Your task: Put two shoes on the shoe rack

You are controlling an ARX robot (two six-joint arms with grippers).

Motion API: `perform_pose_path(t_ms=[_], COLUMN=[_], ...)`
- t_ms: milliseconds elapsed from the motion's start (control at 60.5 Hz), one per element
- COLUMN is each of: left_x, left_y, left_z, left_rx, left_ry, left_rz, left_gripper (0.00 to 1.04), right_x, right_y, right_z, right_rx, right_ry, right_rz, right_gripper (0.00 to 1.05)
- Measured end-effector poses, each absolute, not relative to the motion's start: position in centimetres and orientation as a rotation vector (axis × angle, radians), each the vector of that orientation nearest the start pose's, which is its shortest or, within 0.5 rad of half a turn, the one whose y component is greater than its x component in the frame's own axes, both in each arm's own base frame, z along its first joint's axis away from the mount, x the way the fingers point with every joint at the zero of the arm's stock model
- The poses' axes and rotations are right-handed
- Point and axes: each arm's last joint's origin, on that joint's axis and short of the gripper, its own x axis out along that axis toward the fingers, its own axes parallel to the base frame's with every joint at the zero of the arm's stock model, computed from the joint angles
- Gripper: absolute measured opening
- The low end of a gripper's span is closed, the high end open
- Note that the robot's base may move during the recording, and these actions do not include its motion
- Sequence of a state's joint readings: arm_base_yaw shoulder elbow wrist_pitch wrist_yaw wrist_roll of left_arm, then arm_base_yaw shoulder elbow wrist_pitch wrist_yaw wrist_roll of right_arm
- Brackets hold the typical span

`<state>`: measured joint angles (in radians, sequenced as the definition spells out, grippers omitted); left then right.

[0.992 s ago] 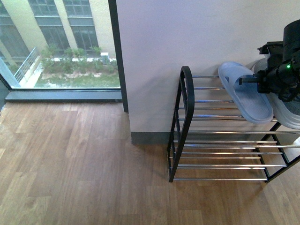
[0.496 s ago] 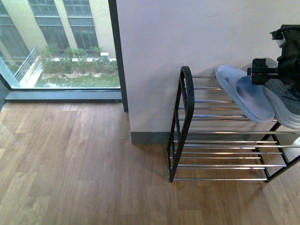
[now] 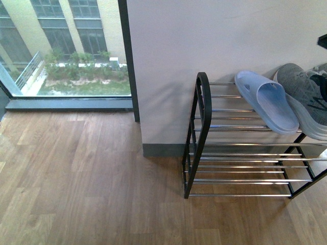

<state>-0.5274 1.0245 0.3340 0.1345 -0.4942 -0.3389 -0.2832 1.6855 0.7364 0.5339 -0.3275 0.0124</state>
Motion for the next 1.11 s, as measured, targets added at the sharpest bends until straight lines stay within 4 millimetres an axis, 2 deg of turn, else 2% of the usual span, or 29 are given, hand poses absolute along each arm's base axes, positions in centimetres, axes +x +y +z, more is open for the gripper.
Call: perform_pose_path(t_ms=[347, 463, 628, 760, 909, 1108], left_x=[17.0, 17.0, 17.0, 17.0, 17.0, 17.0], left_y=[-8.3, -8.3, -8.3, -8.3, -8.3, -8.3], left_z=[17.0, 17.0, 17.0, 17.0, 17.0, 17.0], left_rx=[-0.060, -0.060, -0.060, -0.060, -0.060, -0.061], left_ry=[0.482, 0.482, 0.482, 0.482, 0.482, 0.482], left_rz=[0.050, 0.050, 0.050, 0.050, 0.049, 0.049], left_gripper=[0.02, 0.02, 0.02, 0.02, 0.02, 0.02], right_x=[22.6, 21.4, 21.3, 20.2, 18.6, 16.9], right_y=[-9.7, -10.2, -10.1, -8.2, -6.0, -3.9], right_z=[18.5, 18.3, 18.1, 17.7, 17.5, 16.7], right_rx=[0.132, 0.135, 0.135, 0.026, 0.011, 0.007], right_ry=[0.248, 0.235, 0.233, 0.041, 0.012, 0.001], right_rz=[0.012, -0.015, -0.011, -0.017, -0.013, -0.010], right_gripper=[0.95, 0.95, 0.95, 0.73, 0.50, 0.18])
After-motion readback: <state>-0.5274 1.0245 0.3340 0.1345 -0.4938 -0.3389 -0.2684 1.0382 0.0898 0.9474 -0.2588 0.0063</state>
